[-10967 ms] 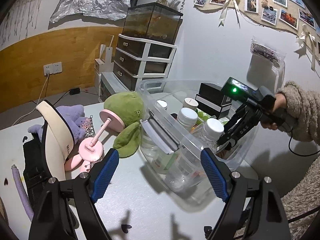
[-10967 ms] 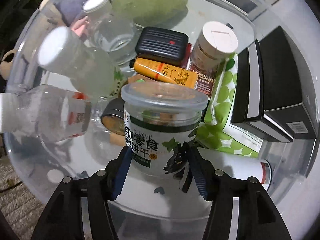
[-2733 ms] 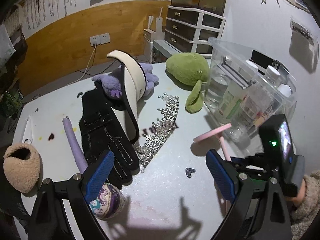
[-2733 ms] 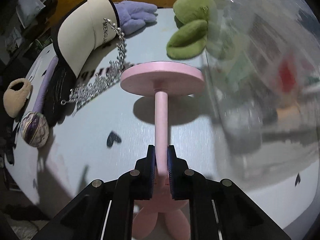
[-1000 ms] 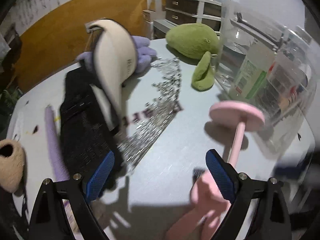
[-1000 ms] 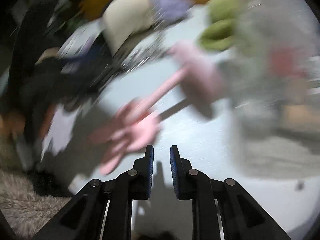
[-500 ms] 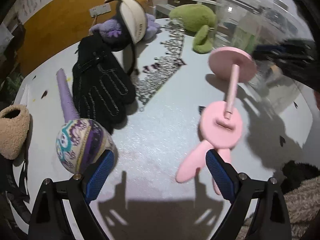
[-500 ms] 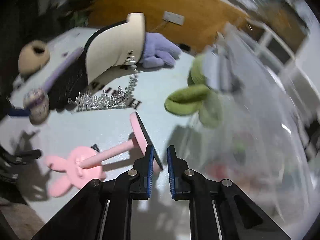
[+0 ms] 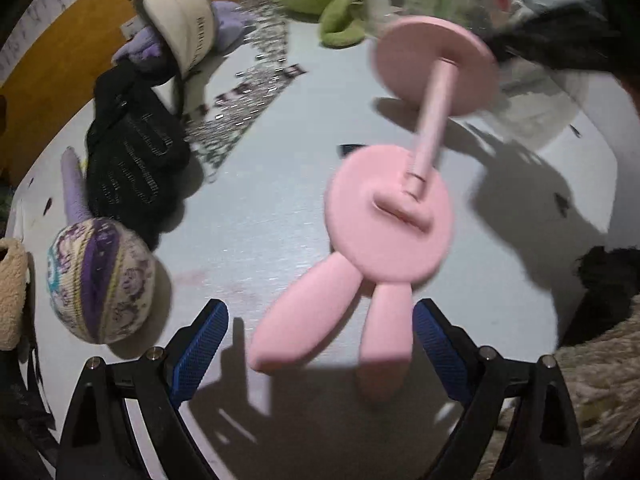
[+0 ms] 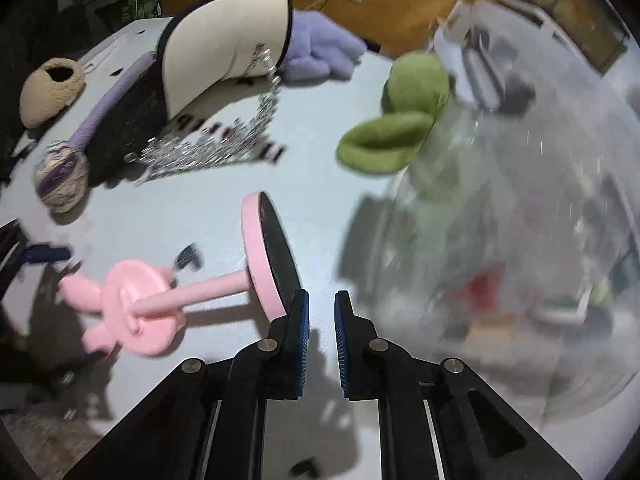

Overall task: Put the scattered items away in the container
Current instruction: 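Lift the pink stand with the right gripper and turn it sideways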

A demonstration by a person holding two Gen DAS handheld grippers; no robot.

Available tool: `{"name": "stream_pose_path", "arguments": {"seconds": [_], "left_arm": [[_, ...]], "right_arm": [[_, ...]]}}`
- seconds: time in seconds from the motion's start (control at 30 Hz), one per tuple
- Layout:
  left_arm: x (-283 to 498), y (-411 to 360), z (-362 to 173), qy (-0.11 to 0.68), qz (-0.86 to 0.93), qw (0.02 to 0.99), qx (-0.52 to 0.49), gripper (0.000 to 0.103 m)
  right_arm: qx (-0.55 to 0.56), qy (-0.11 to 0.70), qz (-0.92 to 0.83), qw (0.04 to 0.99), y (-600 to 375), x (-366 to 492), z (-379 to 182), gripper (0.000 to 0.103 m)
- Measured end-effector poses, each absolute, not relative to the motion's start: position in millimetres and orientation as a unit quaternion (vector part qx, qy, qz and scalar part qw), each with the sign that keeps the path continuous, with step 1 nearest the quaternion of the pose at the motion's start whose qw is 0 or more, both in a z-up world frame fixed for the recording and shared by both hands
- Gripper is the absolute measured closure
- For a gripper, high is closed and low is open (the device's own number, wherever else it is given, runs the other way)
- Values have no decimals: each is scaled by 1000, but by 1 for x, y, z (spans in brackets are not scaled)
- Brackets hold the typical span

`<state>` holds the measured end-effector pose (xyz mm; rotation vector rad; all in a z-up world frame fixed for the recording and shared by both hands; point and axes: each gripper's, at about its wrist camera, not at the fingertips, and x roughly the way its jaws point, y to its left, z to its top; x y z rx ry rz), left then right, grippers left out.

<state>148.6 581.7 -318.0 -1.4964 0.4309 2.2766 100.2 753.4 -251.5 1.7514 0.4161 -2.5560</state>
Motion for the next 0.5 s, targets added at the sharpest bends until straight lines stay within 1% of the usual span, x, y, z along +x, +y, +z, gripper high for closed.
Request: {"name": "stream_pose_path", "arguments": {"seconds": [0.23, 0.4, 0.5], "left_arm": [[127, 543, -325, 118, 815, 149, -548, 9], [130, 525, -314, 73, 817, 166, -547, 10], [132, 515, -307, 45, 818, 176, -546, 10]], "right_arm": [[578, 95, -810, 32, 733, 126, -253, 90], [586, 84, -806, 33, 728, 130, -252, 90], [564, 65, -822, 26, 738, 134, -237, 90]]}}
